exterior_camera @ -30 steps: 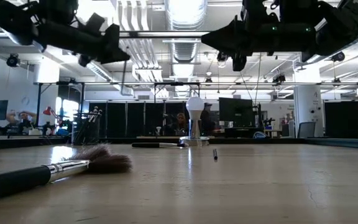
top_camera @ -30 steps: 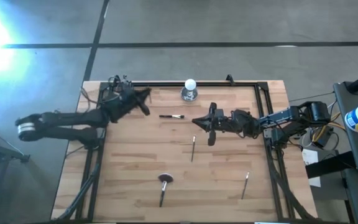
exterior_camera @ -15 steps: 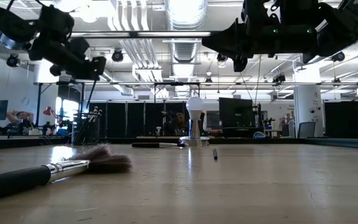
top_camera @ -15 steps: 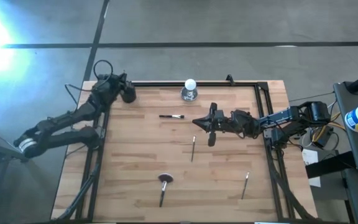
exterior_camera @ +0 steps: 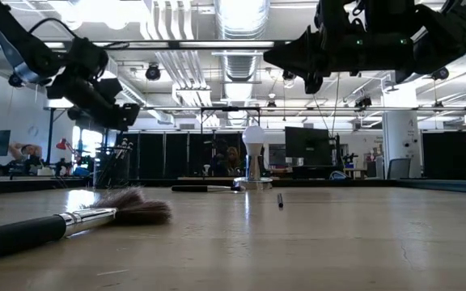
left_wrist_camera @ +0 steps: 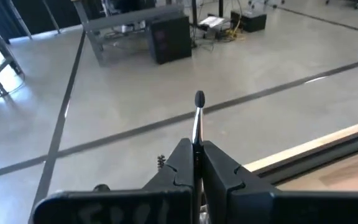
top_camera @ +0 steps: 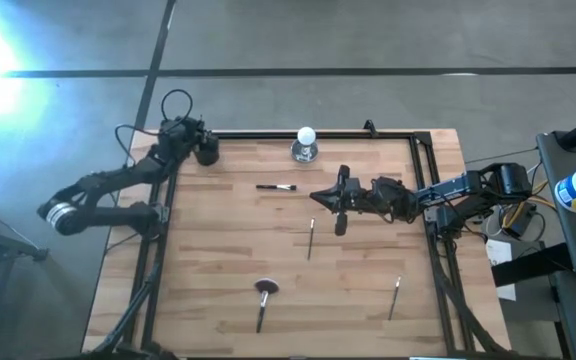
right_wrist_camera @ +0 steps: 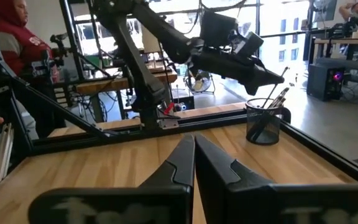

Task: Put items in baskets/containers
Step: Put the black eyeshadow brush into the black brush holder, then put the black highlighter brush into the black brush holder

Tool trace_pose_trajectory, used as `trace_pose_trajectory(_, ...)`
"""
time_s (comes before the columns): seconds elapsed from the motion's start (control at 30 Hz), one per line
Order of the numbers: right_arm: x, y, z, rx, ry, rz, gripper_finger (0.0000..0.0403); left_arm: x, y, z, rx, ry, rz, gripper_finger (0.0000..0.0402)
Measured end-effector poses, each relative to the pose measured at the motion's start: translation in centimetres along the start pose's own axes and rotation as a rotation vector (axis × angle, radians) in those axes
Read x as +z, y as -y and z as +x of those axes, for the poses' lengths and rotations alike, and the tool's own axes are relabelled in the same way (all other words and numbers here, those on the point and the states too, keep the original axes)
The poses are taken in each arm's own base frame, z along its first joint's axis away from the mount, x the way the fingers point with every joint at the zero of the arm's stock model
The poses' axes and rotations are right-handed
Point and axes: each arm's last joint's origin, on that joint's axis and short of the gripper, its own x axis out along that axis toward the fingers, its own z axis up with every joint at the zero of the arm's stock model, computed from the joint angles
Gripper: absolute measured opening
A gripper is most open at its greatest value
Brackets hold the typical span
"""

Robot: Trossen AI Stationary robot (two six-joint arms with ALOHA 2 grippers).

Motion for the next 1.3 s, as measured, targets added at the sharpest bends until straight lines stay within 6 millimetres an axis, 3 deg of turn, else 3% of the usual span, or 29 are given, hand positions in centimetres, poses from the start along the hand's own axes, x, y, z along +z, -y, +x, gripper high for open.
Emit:
trace_pose_trajectory(0.4, -0.3, 0.0, -0.1, -0.003, -0.023, -0.015, 0.0008, -1.3, 0.3, 0.7, 0.001, -0.094, -0.04, 0.0052)
trace_pose_trajectory(0.8, -1.0, 0.2, -0.1, -0.015, -0.094, -0.032, 0.0008, -0.3, 0.0, -0.7, -0.058, -0.121, -0.047, 0.007)
trace_pose_trajectory(1.07, -1.6, 0.5, -0.2, -0.082, -0.165, 0.017, 0.0009, 1.0, 0.2, -2.1, -0.191, -0.036, -0.089, 0.0048)
trace_pose_trajectory(1.3, -2.5, 0.6, -0.4, -0.106, -0.27, 0.073, 0.0012, 1.5, 2.1, -3.5, -0.347, 0.002, -0.063, 0.0005)
